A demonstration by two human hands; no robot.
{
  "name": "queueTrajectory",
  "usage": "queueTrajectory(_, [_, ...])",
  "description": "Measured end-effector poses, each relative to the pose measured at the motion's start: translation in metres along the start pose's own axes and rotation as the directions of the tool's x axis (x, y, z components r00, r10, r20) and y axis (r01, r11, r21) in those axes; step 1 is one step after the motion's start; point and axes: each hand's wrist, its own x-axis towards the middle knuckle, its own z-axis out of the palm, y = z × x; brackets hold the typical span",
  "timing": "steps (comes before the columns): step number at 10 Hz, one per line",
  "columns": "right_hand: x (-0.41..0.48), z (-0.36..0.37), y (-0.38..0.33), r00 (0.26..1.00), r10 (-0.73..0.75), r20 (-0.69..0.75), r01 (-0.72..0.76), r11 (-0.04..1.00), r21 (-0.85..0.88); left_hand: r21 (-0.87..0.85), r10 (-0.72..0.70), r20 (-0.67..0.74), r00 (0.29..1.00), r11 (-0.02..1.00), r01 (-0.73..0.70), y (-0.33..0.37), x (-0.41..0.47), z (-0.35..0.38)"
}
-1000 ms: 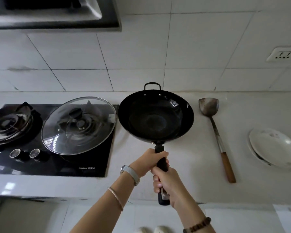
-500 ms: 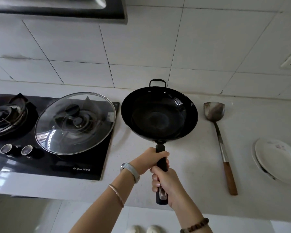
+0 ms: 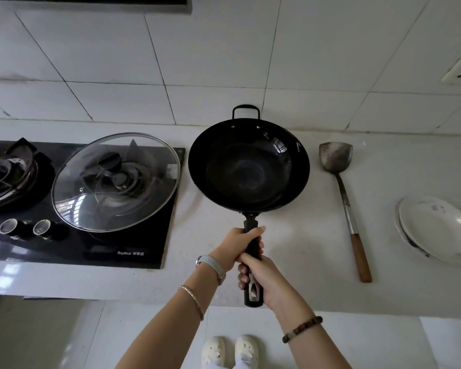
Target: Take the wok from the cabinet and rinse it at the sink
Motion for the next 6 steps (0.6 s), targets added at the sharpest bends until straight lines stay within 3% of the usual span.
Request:
queueTrajectory(4, [0.007, -0.009, 0.015, 0.998, -0.037, -0.043, 0.033, 0.994, -0.101, -0.007, 0.009, -0.067, 0.998, 1.000, -0.009, -0.016, -0.005, 0.003])
queueTrajectory(6, [0.000, -0.009, 0.015, 0.997, -0.079, -0.019, 0.078, 0.994, -0.076, 0.045, 0.092, -0.183, 0.979, 0.995, -0.085, -0.021, -0.012, 0.005])
